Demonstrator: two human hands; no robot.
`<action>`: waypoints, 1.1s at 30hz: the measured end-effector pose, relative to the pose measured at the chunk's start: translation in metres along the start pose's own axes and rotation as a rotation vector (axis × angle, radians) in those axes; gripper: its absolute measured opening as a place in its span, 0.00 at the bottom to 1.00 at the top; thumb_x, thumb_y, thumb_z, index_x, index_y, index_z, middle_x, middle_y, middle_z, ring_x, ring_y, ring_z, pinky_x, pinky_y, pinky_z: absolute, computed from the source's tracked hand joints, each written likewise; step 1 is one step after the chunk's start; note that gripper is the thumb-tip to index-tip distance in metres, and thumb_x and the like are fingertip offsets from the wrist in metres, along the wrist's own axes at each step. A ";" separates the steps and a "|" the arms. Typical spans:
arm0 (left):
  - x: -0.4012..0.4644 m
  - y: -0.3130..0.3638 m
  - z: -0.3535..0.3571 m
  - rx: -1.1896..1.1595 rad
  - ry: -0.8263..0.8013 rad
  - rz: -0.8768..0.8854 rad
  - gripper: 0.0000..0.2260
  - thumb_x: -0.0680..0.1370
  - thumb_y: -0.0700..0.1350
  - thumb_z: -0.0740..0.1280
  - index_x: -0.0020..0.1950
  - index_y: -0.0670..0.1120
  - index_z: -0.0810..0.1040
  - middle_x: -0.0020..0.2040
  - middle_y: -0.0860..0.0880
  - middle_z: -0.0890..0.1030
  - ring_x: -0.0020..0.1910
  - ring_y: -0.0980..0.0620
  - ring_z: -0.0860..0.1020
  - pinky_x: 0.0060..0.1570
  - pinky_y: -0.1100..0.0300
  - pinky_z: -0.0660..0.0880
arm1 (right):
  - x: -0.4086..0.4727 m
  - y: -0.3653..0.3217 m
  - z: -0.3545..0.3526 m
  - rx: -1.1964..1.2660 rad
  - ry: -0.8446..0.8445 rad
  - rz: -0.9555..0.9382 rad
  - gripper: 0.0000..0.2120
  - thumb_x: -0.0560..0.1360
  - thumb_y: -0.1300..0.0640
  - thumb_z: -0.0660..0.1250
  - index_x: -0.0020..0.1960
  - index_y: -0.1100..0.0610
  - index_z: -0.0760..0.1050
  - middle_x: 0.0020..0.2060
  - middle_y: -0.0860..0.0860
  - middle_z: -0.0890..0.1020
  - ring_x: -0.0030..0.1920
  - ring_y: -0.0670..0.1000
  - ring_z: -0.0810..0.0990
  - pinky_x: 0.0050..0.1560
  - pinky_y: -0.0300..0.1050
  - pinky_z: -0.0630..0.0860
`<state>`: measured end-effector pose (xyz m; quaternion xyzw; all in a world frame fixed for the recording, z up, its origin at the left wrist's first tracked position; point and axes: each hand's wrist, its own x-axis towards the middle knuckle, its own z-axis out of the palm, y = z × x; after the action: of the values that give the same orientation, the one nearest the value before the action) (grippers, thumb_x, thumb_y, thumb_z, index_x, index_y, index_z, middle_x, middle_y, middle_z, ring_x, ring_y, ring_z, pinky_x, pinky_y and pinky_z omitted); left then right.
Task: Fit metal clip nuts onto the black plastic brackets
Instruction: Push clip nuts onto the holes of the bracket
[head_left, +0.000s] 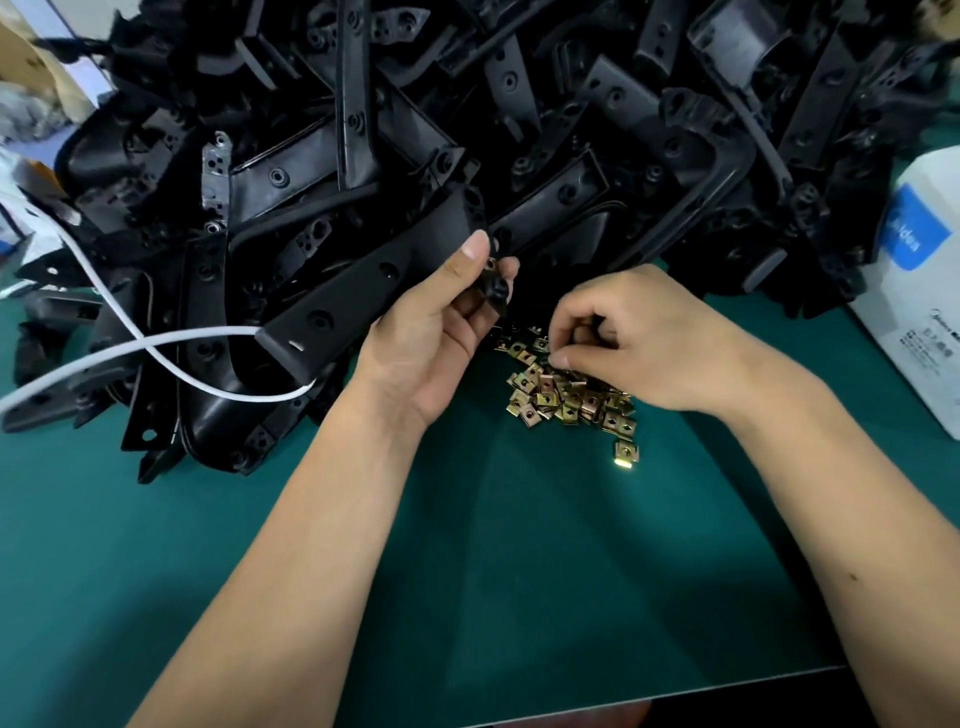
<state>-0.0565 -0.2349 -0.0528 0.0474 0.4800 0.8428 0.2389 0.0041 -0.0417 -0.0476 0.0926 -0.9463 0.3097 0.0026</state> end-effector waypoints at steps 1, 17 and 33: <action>-0.001 -0.001 0.001 0.012 -0.010 -0.004 0.12 0.80 0.46 0.70 0.38 0.49 0.89 0.42 0.52 0.87 0.48 0.56 0.85 0.52 0.64 0.79 | 0.000 -0.001 0.002 -0.022 0.015 -0.013 0.05 0.77 0.56 0.75 0.43 0.50 0.82 0.37 0.43 0.81 0.38 0.42 0.79 0.42 0.39 0.74; -0.003 -0.007 0.007 -0.173 0.077 0.002 0.08 0.74 0.46 0.73 0.47 0.43 0.87 0.44 0.45 0.87 0.44 0.51 0.86 0.45 0.63 0.81 | 0.002 -0.014 0.017 0.500 0.269 -0.018 0.11 0.76 0.66 0.73 0.52 0.51 0.86 0.43 0.47 0.86 0.38 0.41 0.83 0.42 0.36 0.79; -0.007 -0.008 0.009 -0.042 -0.065 -0.160 0.08 0.75 0.46 0.73 0.39 0.46 0.88 0.40 0.49 0.86 0.42 0.54 0.85 0.39 0.65 0.79 | 0.001 -0.016 0.009 0.847 0.510 0.063 0.02 0.78 0.65 0.73 0.50 0.61 0.84 0.39 0.49 0.84 0.28 0.39 0.77 0.29 0.28 0.70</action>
<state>-0.0451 -0.2279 -0.0534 0.0309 0.4563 0.8290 0.3219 0.0064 -0.0598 -0.0451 -0.0217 -0.7088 0.6799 0.1867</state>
